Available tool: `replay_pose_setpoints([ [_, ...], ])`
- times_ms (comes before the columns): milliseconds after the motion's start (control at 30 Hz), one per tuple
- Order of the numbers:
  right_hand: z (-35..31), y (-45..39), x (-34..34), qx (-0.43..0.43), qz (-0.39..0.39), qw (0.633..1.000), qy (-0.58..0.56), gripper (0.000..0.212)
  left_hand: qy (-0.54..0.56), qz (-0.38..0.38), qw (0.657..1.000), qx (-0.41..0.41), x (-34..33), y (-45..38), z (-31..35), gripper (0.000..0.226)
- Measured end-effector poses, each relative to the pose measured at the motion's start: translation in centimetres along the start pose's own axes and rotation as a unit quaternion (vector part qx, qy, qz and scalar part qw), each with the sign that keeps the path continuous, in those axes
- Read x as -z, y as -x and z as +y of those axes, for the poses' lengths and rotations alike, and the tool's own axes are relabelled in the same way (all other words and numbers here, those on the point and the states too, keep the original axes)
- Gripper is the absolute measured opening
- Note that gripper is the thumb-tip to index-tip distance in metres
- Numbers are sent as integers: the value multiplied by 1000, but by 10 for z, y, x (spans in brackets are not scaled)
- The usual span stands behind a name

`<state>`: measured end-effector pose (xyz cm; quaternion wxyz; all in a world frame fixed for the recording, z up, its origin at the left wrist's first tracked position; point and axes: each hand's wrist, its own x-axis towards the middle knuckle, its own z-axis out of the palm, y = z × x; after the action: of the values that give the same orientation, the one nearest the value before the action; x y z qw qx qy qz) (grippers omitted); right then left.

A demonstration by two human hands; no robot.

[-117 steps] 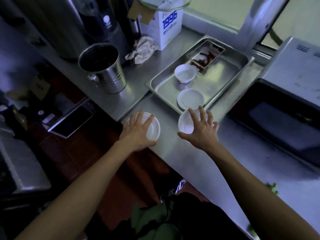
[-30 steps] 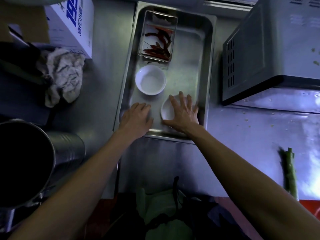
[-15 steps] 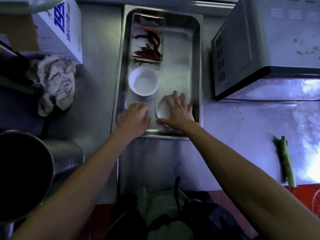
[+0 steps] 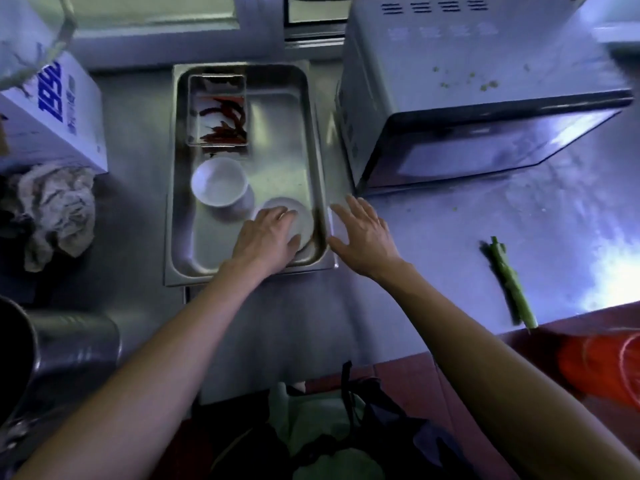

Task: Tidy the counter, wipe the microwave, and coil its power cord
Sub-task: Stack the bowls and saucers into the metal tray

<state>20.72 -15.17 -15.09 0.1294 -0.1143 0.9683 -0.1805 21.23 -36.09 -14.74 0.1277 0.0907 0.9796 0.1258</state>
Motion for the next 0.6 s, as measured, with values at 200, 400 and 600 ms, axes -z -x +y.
replay_pose_setpoints([
  [200, 83, 81, 28, -53, 19, 998, -10, 67, -13, -8, 999, -34, -9, 7, 98, 48],
  [400, 168, 176, 54, -111, 54, 992, -35, 64, -41, -29, 994, -94, -34, 21, 206, 52],
  [600, 239, 264, 84, -174, 100, 978, -56, 48, -82, -30, 978, -191, -59, 26, 313, 51],
])
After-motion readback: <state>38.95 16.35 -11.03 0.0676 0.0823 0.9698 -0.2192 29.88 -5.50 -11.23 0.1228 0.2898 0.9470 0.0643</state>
